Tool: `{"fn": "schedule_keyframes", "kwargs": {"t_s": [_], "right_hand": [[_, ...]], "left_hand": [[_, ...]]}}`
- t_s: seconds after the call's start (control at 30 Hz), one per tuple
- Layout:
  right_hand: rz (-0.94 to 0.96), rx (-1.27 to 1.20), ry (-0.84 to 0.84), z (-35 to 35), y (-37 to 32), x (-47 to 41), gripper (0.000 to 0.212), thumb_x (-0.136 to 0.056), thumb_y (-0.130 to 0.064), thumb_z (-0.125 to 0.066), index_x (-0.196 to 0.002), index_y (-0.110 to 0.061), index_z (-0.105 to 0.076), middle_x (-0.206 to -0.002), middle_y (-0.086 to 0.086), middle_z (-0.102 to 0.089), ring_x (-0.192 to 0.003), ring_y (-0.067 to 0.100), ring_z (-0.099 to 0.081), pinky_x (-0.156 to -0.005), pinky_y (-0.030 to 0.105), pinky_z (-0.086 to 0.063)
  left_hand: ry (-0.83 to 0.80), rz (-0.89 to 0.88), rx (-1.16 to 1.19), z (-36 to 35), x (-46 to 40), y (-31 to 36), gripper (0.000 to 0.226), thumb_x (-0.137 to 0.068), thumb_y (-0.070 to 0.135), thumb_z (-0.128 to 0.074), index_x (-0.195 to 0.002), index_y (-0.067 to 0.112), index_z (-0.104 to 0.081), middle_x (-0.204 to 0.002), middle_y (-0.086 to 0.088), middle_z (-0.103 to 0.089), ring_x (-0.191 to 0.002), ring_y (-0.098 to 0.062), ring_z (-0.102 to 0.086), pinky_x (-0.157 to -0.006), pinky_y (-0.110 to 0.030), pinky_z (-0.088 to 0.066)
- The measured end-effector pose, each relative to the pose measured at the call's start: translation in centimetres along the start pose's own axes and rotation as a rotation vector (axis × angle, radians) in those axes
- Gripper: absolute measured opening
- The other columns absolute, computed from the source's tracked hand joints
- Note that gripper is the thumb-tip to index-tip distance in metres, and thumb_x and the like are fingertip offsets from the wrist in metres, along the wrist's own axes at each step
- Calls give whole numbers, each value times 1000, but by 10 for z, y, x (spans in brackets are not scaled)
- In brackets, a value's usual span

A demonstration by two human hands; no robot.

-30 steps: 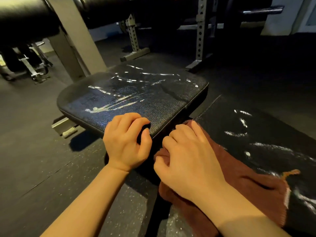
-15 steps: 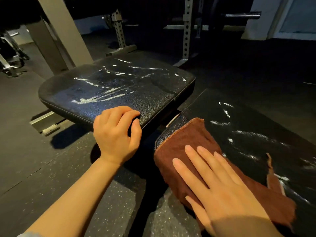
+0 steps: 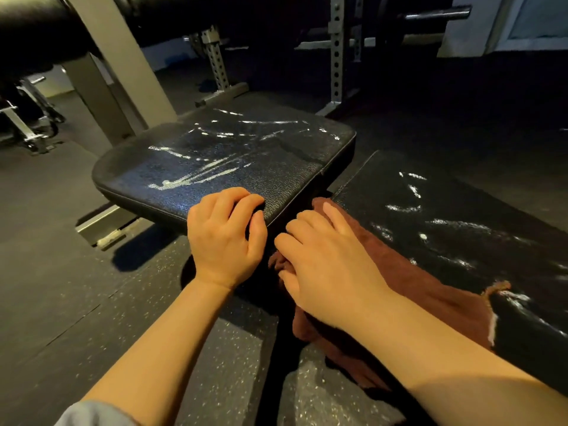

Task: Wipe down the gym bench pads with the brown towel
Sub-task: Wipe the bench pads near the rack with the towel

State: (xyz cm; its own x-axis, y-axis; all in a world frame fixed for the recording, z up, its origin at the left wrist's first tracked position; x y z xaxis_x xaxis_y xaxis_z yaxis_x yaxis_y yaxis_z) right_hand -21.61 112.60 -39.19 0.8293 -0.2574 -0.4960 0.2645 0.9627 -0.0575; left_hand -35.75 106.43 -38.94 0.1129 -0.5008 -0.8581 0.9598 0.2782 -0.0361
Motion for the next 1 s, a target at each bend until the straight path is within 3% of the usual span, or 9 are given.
{"fn": "schedule_keyframes", "kwargs": {"t_s": [0.1,0.17,0.23,0.37,0.5,0.6,0.8,0.87,1.0], "right_hand": [[39,74,-63,10,12,41,83,-67,-38,-83,-141,-21,-50,-147,9,-48,-138,32,-42,-115,54,-30],[52,124,-106,13,20,76,101,-67,-39,-85,-153,-24,-33,-159,8,-32,-144,33,-33,-114,54,-26],[65,173,-139,16,29,108,112,-63,-34,-89,-155,-23,-27,-160,10,-27,-144,35,-30,-109,55,-25],[164,220,-28,19,36,127,93,-74,-25,-77,-154,-24,-29,-158,10,-28,-143,35,-30,-108,54,-28],[123,189,-63,16,29,105,112,-59,-30,-91,-153,-26,-29,-158,9,-27,-142,37,-31,-108,55,-26],[71,135,-65,7,16,72,107,-55,-34,-92,-147,-27,-37,-155,11,-36,-139,40,-37,-108,56,-24],[93,35,-64,2,7,13,36,-74,-32,-73,-108,-25,-68,-125,5,-60,-132,33,-43,-115,57,-26],[93,-10,-69,2,9,13,37,-76,-33,-72,-111,-24,-67,-124,3,-60,-132,30,-43,-116,53,-22],[28,-40,-107,5,10,20,68,-72,-30,-74,-136,-20,-54,-144,8,-49,-138,29,-37,-117,53,-24]], "left_hand": [[14,-3,26,-1,3,-2,31,-97,24,-48,-99,8,-74,-101,-11,-70,-86,-32,-61,-74,-38,-37],[45,-3,38,-1,7,-1,30,-97,23,-49,-101,7,-75,-102,-13,-70,-91,-29,-61,-77,-37,-38],[75,-5,49,-2,10,0,31,-99,21,-49,-102,5,-75,-102,-14,-71,-95,-27,-60,-81,-34,-38],[125,50,75,-3,13,4,34,-101,22,-47,-103,3,-75,-103,-16,-71,-95,-28,-61,-85,-30,-35],[133,-17,81,-4,21,6,33,-103,22,-48,-108,2,-74,-106,-18,-70,-96,-33,-63,-84,-39,-41],[136,-95,88,-10,26,0,30,-102,23,-48,-117,6,-68,-112,-19,-68,-100,-37,-63,-85,-45,-42],[253,-121,78,-22,31,-6,29,-103,26,-42,-120,12,-61,-116,-15,-64,-105,-34,-58,-97,-38,-37],[257,-103,69,-23,35,-7,30,-103,26,-41,-121,12,-60,-118,-14,-60,-106,-34,-57,-99,-36,-34],[197,-92,80,-19,36,-5,32,-103,28,-40,-123,10,-57,-121,-16,-55,-109,-37,-53,-96,-44,-35]]}}
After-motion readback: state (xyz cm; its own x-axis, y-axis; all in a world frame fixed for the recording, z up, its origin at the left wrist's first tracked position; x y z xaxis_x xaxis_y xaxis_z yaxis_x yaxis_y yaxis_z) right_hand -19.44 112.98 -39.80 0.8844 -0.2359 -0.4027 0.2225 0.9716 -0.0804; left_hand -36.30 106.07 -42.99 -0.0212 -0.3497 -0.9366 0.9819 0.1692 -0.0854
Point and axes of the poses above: each hand's wrist, its own x-axis away from the middle knuckle, its own z-axis out of the back of the hand, y = z × x, the point moved 3 cm from there along -x, towards the middle knuckle
